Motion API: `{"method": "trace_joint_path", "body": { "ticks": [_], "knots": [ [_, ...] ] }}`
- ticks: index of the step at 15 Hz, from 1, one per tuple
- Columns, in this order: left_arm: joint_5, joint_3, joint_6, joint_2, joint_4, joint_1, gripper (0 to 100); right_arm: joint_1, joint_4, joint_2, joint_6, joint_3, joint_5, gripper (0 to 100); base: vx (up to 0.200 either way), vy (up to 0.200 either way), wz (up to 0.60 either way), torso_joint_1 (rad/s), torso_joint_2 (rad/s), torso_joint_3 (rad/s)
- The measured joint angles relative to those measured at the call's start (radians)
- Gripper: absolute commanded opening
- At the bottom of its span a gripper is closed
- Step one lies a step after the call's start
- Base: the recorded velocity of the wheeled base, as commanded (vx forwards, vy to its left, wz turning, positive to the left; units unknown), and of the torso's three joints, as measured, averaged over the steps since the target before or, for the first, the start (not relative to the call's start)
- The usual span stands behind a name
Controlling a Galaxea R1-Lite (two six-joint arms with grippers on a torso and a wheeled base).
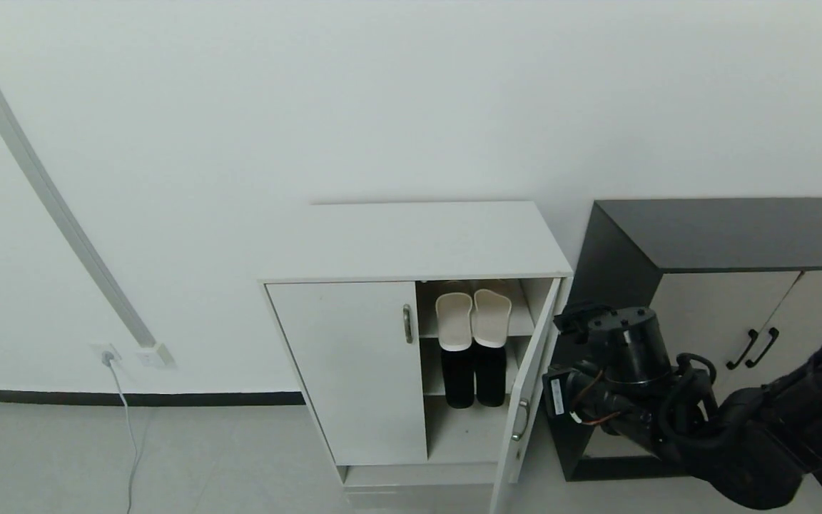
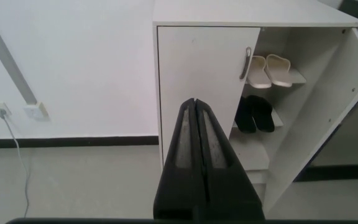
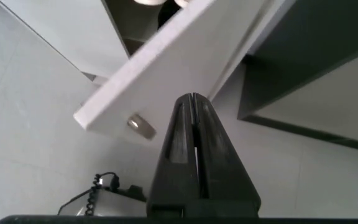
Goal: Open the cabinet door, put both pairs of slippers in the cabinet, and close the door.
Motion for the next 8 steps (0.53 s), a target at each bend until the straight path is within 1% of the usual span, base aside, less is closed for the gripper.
{"method": "trace_joint_path", "body": {
  "ticks": [8],
  "knots": [
    [0.001, 0.000, 0.000, 0.000, 0.000, 0.000, 0, 0.000, -0.042, 0.197, -0.001, -0.197, -0.001, 0, 0.000, 0.000, 0.00, 0.000, 0.00, 0.000]
  ]
}}
